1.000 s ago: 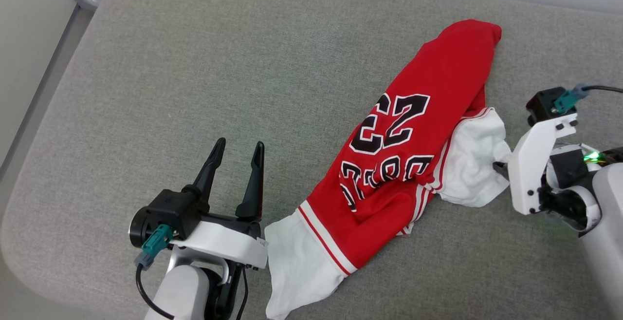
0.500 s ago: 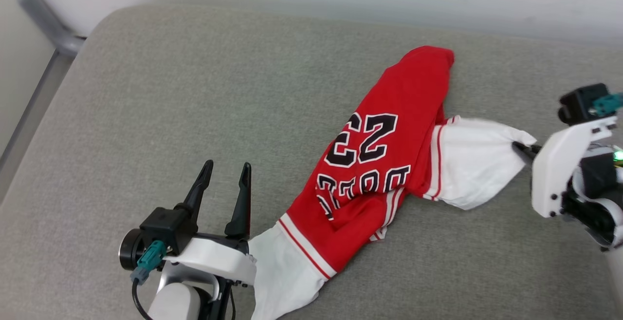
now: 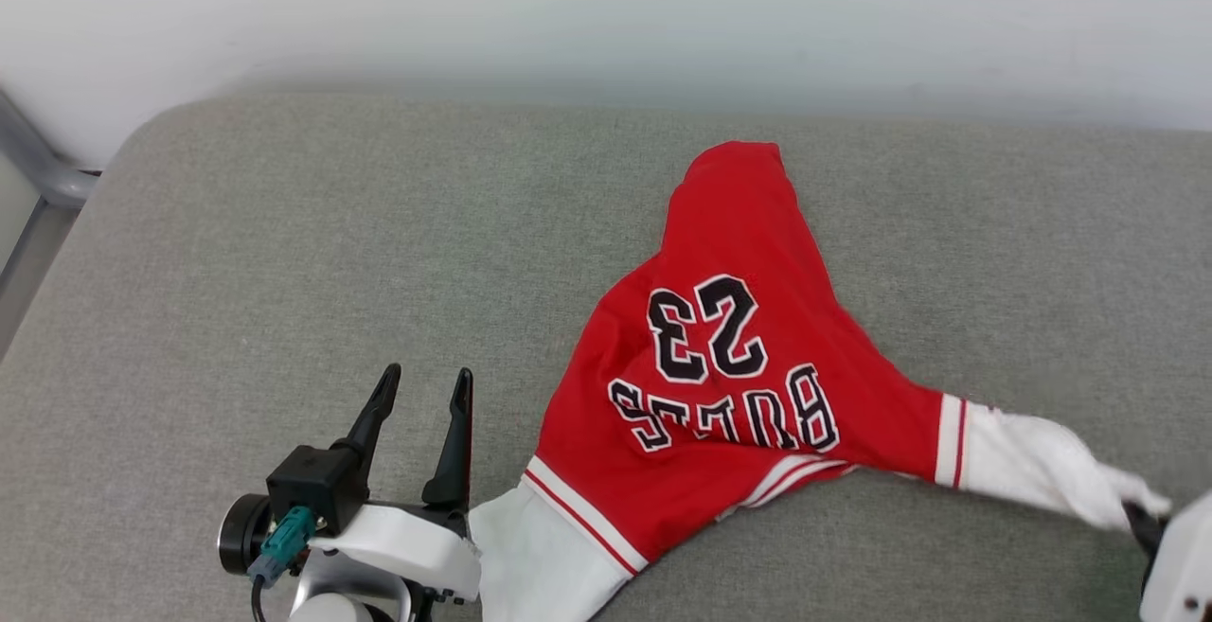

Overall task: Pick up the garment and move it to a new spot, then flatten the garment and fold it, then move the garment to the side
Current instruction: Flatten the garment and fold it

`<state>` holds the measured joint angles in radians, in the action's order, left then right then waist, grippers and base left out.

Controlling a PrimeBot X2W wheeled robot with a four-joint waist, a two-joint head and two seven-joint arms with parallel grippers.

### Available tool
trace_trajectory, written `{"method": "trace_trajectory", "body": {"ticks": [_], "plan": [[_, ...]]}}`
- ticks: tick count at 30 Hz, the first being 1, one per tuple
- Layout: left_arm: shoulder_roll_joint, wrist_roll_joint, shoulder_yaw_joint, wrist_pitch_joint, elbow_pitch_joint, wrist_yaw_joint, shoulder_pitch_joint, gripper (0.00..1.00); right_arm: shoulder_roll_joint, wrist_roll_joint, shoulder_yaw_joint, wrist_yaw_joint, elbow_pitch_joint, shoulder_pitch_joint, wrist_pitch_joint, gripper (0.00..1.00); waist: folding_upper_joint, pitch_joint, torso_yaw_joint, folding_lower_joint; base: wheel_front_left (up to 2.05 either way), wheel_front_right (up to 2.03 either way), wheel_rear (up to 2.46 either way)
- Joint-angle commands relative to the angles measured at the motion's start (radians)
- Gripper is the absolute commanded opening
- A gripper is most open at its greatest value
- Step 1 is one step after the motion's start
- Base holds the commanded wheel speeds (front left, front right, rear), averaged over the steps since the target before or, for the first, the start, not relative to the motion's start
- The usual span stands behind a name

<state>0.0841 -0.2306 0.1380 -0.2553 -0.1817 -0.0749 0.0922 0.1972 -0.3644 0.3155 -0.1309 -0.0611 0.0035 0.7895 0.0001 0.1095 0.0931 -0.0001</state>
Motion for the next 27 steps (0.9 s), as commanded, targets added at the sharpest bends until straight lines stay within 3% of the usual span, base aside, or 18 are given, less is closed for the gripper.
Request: {"method": "trace_trajectory", "body": {"ticks": [1,7,8,9,10,14,15,19,27], "plan": [[0.005,0.0,0.001,0.003,0.001,0.005,-0.009,1.0,-0.008,0.008,0.005,0.0,-0.002,0.015,-0.003,0.0,-0.0001,-0.003,-0.002,0.0001,0.0,0.0,0.0],[0.015,-0.008,0.002,0.018,0.004,0.007,-0.024,1.0,-0.091,-0.008,0.055,0.0,0.102,0.091,-0.072,0.0,-0.0001,-0.003,-0.003,0.0001,0.0,0.0,0.0],[0.017,-0.009,0.002,0.02,0.006,0.007,-0.026,1.0,-0.097,-0.013,0.054,0.0,0.122,0.089,-0.094,0.16,-0.0001,-0.003,-0.002,0.0001,0.0,0.0,0.0],[0.018,-0.01,0.003,0.021,0.007,0.008,-0.029,1.0,-0.102,-0.013,0.049,0.0,0.138,0.084,-0.118,0.49,-0.0001,-0.003,-0.003,0.0001,0.0,0.0,0.0],[0.02,-0.01,0.003,0.023,0.009,0.009,-0.031,1.0,-0.104,-0.011,0.043,0.0,0.146,0.077,-0.146,1.0,-0.0001,-0.004,-0.002,0.0001,0.0,0.0,0.0],[0.024,-0.014,0.006,0.03,0.012,0.011,-0.043,1.0,-0.113,-0.007,0.018,0.0,0.156,0.063,-0.286,1.0,-0.0001,-0.016,0.001,0.0001,0.0,0.0,0.0],[0.026,-0.019,0.007,0.035,0.014,0.014,-0.052,1.0,-0.117,-0.001,-0.003,0.0,0.148,0.066,-0.398,1.0,-0.0001,-0.03,0.003,0.0001,0.0,0.0,0.0],[0.028,-0.022,0.007,0.039,0.019,0.02,-0.072,1.0,-0.111,0.022,-0.043,0.0,0.133,0.066,-0.54,1.0,-0.0001,-0.052,0.004,0.0001,0.0,0.0,0.0],[0.037,-0.03,0.004,0.057,0.032,0.039,-0.112,1.0,-0.108,0.094,-0.161,0.0,0.087,0.113,-0.725,1.0,-0.0001,-0.109,-0.002,0.0001,0.0,0.0,0.0]]}}
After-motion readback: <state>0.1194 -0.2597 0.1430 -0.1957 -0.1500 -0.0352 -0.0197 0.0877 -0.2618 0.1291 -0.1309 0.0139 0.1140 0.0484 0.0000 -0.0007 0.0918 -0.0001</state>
